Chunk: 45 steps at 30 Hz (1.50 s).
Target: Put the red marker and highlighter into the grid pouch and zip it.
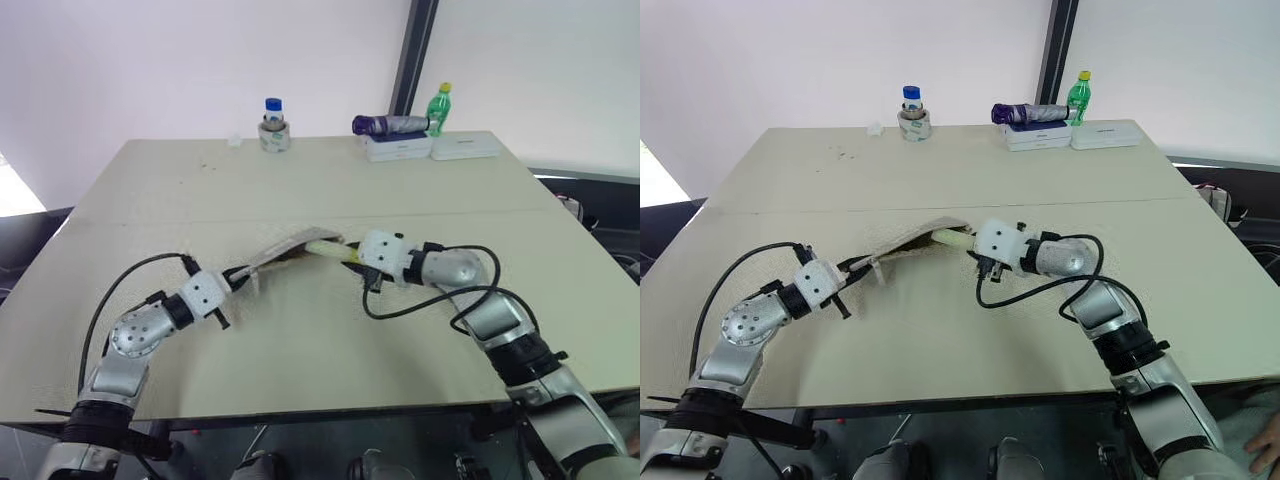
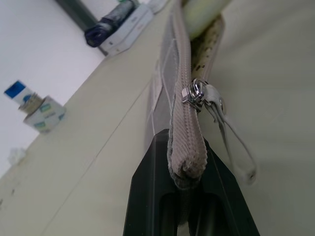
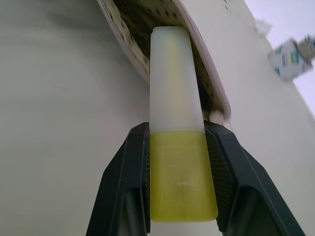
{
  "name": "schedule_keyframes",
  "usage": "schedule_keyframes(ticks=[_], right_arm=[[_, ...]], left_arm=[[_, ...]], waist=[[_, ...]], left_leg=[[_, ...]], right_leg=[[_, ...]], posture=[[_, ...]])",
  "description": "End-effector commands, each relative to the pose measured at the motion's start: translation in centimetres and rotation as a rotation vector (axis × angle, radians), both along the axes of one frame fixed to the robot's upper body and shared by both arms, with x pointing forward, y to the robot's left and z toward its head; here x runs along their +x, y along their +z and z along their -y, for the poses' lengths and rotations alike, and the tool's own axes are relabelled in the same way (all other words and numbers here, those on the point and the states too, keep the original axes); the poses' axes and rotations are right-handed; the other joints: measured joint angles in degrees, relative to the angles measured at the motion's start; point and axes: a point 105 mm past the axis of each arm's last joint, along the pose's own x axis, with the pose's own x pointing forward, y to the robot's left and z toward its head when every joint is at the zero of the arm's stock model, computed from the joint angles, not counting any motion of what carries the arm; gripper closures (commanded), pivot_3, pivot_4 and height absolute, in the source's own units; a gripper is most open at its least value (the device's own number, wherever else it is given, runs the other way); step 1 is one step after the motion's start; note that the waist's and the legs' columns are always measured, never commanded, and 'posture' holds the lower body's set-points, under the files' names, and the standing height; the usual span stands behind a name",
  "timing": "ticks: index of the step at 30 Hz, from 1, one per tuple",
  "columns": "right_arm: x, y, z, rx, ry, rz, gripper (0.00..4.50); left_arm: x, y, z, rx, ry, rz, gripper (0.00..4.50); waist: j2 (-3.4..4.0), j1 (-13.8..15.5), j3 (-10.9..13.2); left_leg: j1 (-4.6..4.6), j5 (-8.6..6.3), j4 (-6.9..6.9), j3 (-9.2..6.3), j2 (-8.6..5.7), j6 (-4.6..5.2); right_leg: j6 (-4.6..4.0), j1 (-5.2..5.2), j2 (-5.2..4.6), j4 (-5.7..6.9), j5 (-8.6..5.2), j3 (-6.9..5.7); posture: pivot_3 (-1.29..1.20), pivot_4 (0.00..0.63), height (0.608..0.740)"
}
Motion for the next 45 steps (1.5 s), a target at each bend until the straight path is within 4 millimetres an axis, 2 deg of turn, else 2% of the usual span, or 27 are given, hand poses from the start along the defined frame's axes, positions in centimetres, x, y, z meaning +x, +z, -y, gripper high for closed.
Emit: schedule_keyframes(ticks=[1, 5, 11, 14, 17, 22, 24, 26, 29, 30, 32, 36, 40, 42, 45], right_arm=[[-0.9, 0.7, -2.1, -0.103, 0.114, 0.108, 3.55], [-2.0, 0.2, -4.3, -0.210, 0.235, 0.200, 3.55], [-2.4, 1.1, -6.6, -0.165, 0.324, 0.291, 3.55], [-1.6, 1.3, -6.7, -0.148, 0.290, 0.308, 3.55], [-1.1, 2.2, -6.5, -0.017, 0.224, 0.218, 3.55], [-2.3, 1.8, -7.2, -0.046, 0.300, 0.194, 3.55], [-2.4, 1.7, -7.2, -0.064, 0.314, 0.209, 2.51], [-2.3, 1.4, -6.9, -0.077, 0.313, 0.209, 1.78], [-1.9, 1.7, -6.0, -0.077, 0.286, 0.216, 0.23], [-2.2, 1.9, -5.1, -0.086, 0.283, 0.196, 0.04], [-3.3, 2.4, -3.7, -0.082, 0.288, 0.174, 0.04], [-5.1, 3.2, -3.3, -0.066, 0.304, 0.153, 0.04], [-5.5, 5.7, -2.7, 0.117, 0.270, 0.103, 0.04], [-5.1, 6.0, -0.9, 0.194, 0.199, 0.024, 0.04], [-2.4, 5.6, 4.6, 0.229, -0.067, 0.014, 0.04]], left_arm=[[0.0, 2.0, 1.5, 0.027, -0.073, 0.075, 4.50], [0.2, 2.5, 2.2, 0.037, -0.110, 0.088, 4.50], [0.1, 3.7, 2.3, -0.011, -0.143, 0.101, 4.50], [-0.2, 3.7, 2.1, -0.034, -0.153, 0.066, 4.50], [-0.1, 3.8, 1.5, -0.068, -0.134, 0.044, 4.50], [-0.4, 4.4, 1.5, -0.190, -0.140, -0.016, 4.50], [-0.4, 4.5, 1.5, -0.185, -0.140, -0.018, 4.50], [-0.3, 4.4, 1.0, -0.173, -0.124, -0.016, 4.50], [-0.1, 4.4, 0.5, -0.174, -0.100, -0.021, 4.50], [0.1, 4.3, 0.2, -0.187, -0.073, -0.030, 4.50], [0.3, 4.5, -0.2, -0.226, -0.036, -0.030, 4.50], [0.1, 4.2, -0.2, -0.235, -0.015, -0.025, 4.50], [0.2, 4.0, -0.2, -0.249, 0.005, -0.018, 4.50], [0.4, 4.0, -0.5, -0.230, 0.024, 0.006, 4.50], [0.7, 4.2, -0.9, -0.232, 0.054, 0.034, 4.50]], waist=[[0.00, 0.08, 0.00], [0.01, 0.09, 0.00], [0.00, 0.01, 0.00], [0.00, 0.00, 0.00], [0.00, 0.00, 0.00], [0.00, 0.17, 0.00], [0.00, 0.16, 0.00], [0.00, 0.02, 0.00], [0.00, 0.00, 0.00], [0.00, 0.06, 0.00], [0.00, 0.46, 0.00], [0.00, 0.39, 0.00], [0.00, 0.10, 0.00], [-0.01, 0.19, -0.01], [-0.02, 1.11, -0.01]], left_leg=[[0.00, 0.00, 0.00, 0.00, 0.01, 0.00], [-0.01, 0.00, 0.03, 0.03, 0.00, 0.00], [-0.01, 0.02, 0.04, 0.03, 0.00, -0.02], [-0.01, 0.03, 0.06, 0.04, 0.00, -0.03], [-0.01, 0.04, 0.08, 0.03, 0.00, -0.05], [-0.01, 0.04, 0.12, 0.02, 0.01, -0.04], [-0.01, 0.04, 0.12, 0.00, 0.01, -0.04], [0.00, 0.04, 0.12, 0.00, 0.00, -0.05], [0.00, 0.05, 0.12, 0.00, 0.00, -0.06], [0.00, 0.05, 0.12, 0.00, 0.00, -0.06], [0.00, 0.05, 0.13, -0.01, 0.01, -0.06], [-0.01, 0.03, 0.13, -0.04, 0.00, -0.03], [0.02, 0.05, 0.13, -0.08, 0.01, -0.07], [0.02, 0.05, 0.13, -0.09, 0.01, -0.07], [0.01, 0.02, 0.19, -0.09, -0.01, -0.02]], right_leg=[[0.00, 0.00, 0.00, 0.00, 0.00, 0.00], [0.00, 0.00, -0.02, 0.00, 0.00, 0.00], [0.00, 0.00, 0.03, 0.02, 0.00, 0.00], [0.00, 0.00, 0.04, 0.02, 0.00, 0.01], [0.00, 0.00, 0.06, 0.03, 0.00, 0.01], [0.00, 0.03, 0.05, 0.04, 0.00, 0.02], [0.00, 0.03, 0.06, 0.05, 0.00, 0.03], [0.00, 0.03, 0.08, 0.07, 0.00, 0.03], [0.00, 0.03, 0.09, 0.07, 0.00, 0.02], [0.00, 0.03, 0.09, 0.07, 0.00, 0.03], [0.00, 0.03, 0.07, 0.06, 0.00, 0.03], [0.01, 0.05, 0.04, 0.04, 0.00, 0.05], [0.00, 0.05, 0.12, 0.10, 0.00, 0.04], [-0.01, 0.05, 0.11, 0.10, 0.00, 0.04], [-0.01, 0.09, 0.04, 0.08, 0.01, 0.04]], posture=[[0.00, 0.150, 0.738], [0.00, 0.150, 0.738], [0.00, 0.150, 0.738], [0.00, 0.150, 0.738], [0.00, 0.150, 0.738], [0.00, 0.150, 0.738], [0.00, 0.150, 0.738], [0.00, 0.150, 0.738], [0.00, 0.150, 0.738], [0.00, 0.150, 0.738], [0.00, 0.150, 0.738], [0.00, 0.150, 0.738], [0.00, 0.150, 0.738], [0.00, 0.150, 0.738], [0.00, 0.150, 0.738]])
